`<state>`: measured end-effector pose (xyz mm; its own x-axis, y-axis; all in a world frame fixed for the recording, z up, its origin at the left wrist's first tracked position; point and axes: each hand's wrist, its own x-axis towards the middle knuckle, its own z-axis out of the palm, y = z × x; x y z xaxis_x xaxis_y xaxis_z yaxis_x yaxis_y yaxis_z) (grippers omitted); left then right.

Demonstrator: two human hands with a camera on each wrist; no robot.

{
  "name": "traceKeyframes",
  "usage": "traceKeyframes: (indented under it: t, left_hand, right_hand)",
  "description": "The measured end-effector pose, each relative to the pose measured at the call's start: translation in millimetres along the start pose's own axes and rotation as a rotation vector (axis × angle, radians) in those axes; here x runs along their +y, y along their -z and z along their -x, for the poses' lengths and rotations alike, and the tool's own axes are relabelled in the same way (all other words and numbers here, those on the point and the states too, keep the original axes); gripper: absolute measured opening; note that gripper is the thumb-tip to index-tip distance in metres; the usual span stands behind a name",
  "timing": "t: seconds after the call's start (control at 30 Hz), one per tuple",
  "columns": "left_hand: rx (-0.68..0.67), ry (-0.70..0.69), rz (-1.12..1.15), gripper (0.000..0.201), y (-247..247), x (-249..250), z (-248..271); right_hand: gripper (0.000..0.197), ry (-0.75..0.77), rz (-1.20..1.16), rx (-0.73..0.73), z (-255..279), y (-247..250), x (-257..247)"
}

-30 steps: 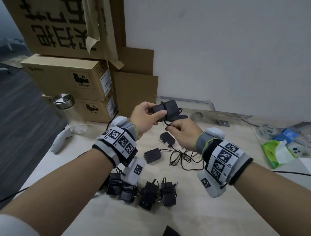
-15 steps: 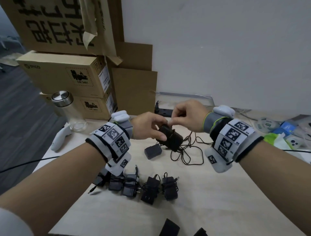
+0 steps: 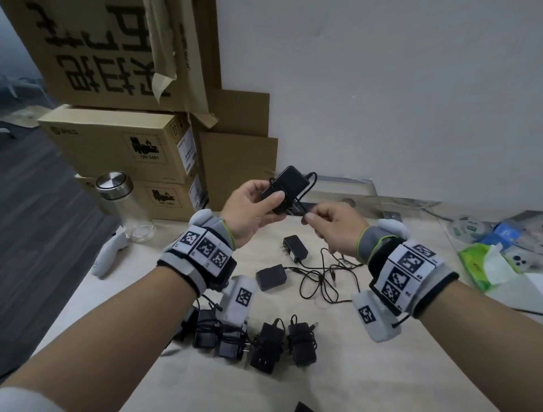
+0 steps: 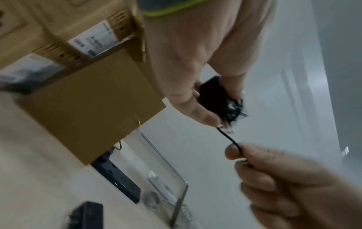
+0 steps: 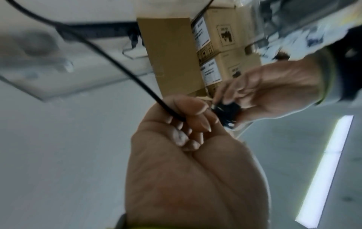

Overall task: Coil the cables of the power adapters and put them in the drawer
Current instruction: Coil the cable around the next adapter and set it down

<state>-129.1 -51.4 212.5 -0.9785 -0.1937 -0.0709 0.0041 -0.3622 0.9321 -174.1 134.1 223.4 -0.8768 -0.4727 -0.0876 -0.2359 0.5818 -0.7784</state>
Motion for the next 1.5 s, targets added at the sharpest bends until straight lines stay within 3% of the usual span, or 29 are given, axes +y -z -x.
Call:
traceKeyframes:
  t: [0.07, 0.13, 0.23, 0.33, 0.43, 0.53, 0.63, 0.73, 0.8, 0.9, 1.07, 1.17, 1.27, 1.33, 1.37, 1.5]
  left_hand:
    - [0.084, -0.064, -0.328, 0.042, 5, -2, -5]
    - [0.075, -0.134, -0.721, 0.050, 14, -6, -10]
    - [-0.051, -0.178, -1.088, 0.051, 19, -6, -8]
    - [-0.255, -0.169, -1.261, 0.052, 15, -2, -3]
    - [-0.454, -0.093, -1.120, 0.051, 13, 2, 3]
    - [-0.532, -0.017, -0.670, 0.048, 13, 3, 9]
    - [-0.501, 0.112, -0.122, 0.042, 9, 1, 12]
    - [-0.296, 0.109, 0.114, 0.028, 2, -5, 7]
    - [-0.118, 0.045, 0.022, 0.026, -1, -7, 4]
    - [0.055, -0.076, -0.405, 0.031, 3, -11, -1]
    - [0.137, -0.122, -0.906, 0.044, 24, -14, -10]
    - [-0.022, -0.135, -1.263, 0.045, 27, -14, -10]
    - [-0.357, -0.101, -1.468, 0.042, 27, -14, -8]
    - [-0.537, -0.043, -1.413, 0.042, 28, -17, -3]
    - [-0.590, -0.015, -1.277, 0.044, 28, -19, 0]
    - [-0.559, 0.112, -0.584, 0.050, 24, -21, 18]
  right_hand:
    - [0.019, 0.043, 0.247, -0.042, 3, 4, -10]
    - [0.019, 0.072, 0.421, -0.046, 5, 9, -22]
    - [0.025, 0.113, 0.527, -0.006, 5, 18, -36]
    - [0.030, 0.133, 0.503, 0.030, -2, 26, -43]
    - [0.027, 0.104, 0.301, 0.104, -7, 32, -39]
    - [0.024, 0.080, 0.041, 0.161, -9, 29, -24]
    - [0.022, 0.000, -0.175, 0.119, -8, 15, -9]
    - [0.027, -0.073, -0.218, 0.050, -7, -3, 2]
    - [0.022, -0.081, -0.114, 0.008, -6, -11, 5]
    - [0.020, -0.006, 0.179, -0.045, 1, -11, 5]
    - [0.022, 0.076, 0.401, -0.116, 5, -4, -8]
    - [0.024, 0.080, 0.458, -0.120, 3, -4, -13]
    - [0.021, 0.088, 0.518, -0.116, 0, -2, -15]
    - [0.021, 0.087, 0.490, -0.079, -2, 4, -13]
    - [0.022, 0.078, 0.451, -0.049, -2, 7, -11]
    - [0.027, 0.020, 0.127, 0.055, -1, 12, 6]
